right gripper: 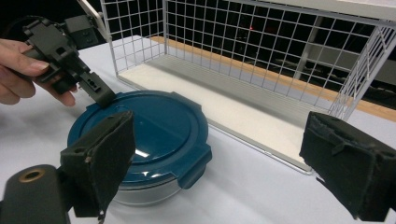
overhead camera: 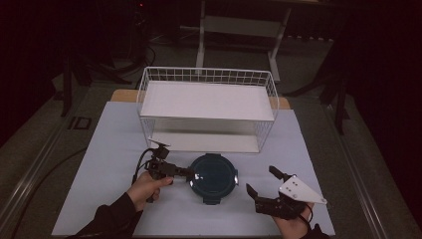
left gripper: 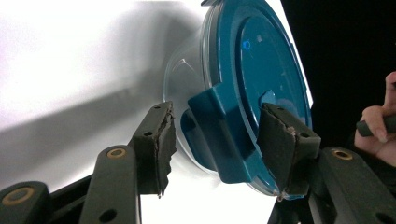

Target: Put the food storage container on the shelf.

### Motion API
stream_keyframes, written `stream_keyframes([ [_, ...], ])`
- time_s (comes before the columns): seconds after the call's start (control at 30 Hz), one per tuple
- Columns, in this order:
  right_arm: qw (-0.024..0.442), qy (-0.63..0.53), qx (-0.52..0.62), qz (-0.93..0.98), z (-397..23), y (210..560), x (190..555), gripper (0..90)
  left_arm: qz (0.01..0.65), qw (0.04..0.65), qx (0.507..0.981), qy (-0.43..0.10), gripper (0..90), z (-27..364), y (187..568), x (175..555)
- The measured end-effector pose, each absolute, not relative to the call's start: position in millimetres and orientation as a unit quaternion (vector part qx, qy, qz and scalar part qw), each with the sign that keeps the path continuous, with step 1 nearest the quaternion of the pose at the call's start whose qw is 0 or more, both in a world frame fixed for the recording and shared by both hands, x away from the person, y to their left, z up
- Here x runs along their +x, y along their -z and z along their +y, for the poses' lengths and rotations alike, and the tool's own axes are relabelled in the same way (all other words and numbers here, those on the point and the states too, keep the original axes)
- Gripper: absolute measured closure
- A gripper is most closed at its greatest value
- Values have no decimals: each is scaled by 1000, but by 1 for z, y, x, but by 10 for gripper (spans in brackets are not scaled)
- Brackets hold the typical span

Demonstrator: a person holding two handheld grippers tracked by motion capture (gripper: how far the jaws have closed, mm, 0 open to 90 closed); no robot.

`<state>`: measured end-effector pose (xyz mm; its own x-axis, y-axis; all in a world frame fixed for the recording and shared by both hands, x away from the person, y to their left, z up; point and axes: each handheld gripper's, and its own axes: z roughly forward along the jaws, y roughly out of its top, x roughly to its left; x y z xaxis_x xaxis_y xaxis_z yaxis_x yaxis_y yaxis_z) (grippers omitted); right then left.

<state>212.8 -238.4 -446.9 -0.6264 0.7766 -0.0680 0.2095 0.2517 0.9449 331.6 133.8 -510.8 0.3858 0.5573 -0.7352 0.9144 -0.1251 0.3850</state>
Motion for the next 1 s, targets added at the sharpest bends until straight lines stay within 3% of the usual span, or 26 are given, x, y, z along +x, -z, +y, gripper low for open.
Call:
stream_keyframes([
  [0.23, 271, -512, 332, 745, -237, 447, 213, 101, 515, 416, 705, 255, 504, 133, 517, 335],
  [0.4, 255, -512, 338, 747, -238, 447, 215, 104, 514, 415, 706, 256, 513, 134, 517, 335],
  [0.77, 104, -515, 378, 763, -234, 455, 237, 176, 482, 431, 729, 224, 541, 133, 507, 320],
  [1.0, 22, -515, 411, 752, -238, 467, 261, 275, 457, 438, 749, 196, 552, 131, 501, 310],
])
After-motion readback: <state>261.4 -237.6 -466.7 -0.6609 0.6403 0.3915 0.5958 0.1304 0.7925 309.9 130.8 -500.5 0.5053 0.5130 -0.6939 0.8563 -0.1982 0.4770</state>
